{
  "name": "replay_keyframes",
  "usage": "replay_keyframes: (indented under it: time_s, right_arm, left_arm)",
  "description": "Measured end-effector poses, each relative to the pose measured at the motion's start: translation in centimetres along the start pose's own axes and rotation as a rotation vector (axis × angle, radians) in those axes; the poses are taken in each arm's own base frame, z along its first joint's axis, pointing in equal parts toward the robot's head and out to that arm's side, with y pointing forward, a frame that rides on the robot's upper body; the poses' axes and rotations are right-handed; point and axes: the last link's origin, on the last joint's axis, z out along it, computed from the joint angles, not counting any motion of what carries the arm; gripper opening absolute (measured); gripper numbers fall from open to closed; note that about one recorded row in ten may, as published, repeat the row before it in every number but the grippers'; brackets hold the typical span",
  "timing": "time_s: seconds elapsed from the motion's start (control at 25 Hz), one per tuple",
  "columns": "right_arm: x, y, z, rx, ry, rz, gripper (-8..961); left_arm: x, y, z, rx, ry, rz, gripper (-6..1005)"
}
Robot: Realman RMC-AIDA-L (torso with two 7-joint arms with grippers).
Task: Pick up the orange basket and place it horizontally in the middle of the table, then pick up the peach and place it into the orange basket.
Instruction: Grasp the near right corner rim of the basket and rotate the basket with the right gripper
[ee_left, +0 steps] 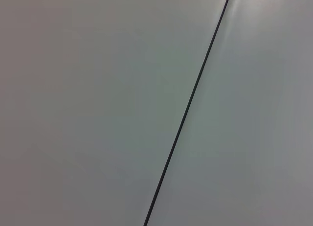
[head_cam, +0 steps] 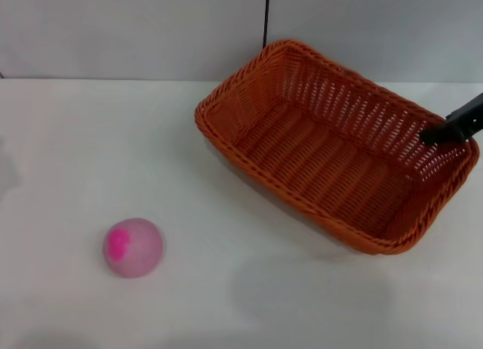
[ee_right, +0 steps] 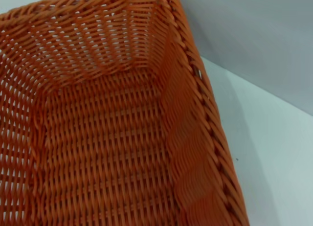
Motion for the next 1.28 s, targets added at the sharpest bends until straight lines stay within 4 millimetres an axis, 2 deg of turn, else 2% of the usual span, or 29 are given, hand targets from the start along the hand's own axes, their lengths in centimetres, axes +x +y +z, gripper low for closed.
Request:
replay_keyframes:
  time_s: [0.12,0.44,0.68,0.72,0.76,0.92,1.28]
  right_arm:
    - [0.1,0.0,-0.1,-0.006,-0.001,0.002,189]
    - [0.1,0.5,-1.3,-0.029,-0.058,-0.002,179]
    - [-0.4,1.7,-4.1,-0.073,-0.217,-0.024,168]
    - [-0.6,2.3,-5.3,-0.087,-0.273,-0.042,169]
    - [-0.6,2.3,-5.3,-0.087,-0.273,-0.042,170]
    - [-0.9,3.6,-7.5,-0.124,-0.363,-0.082,175]
    - [-1.4,4.6,-8.9,-0.133,-0.395,-0.205,184]
  left_arm:
    - [0.0,0.0,0.0,0.0,0.0,0.0,1]
    - [0.0,0.0,0.0,-0.002,-0.002,-0.001,1]
    - [0.0,0.0,-0.2,0.0,-0.005,0.0,1]
    - [0.0,0.0,-0.2,0.001,-0.004,0.0,1]
    - [0.0,0.0,-0.2,0.001,-0.004,0.0,1]
    - [0.0,0.0,-0.2,0.0,-0.005,-0.001,1]
    - [0.0,0.1,-0.1,-0.002,-0.003,-0.004,1]
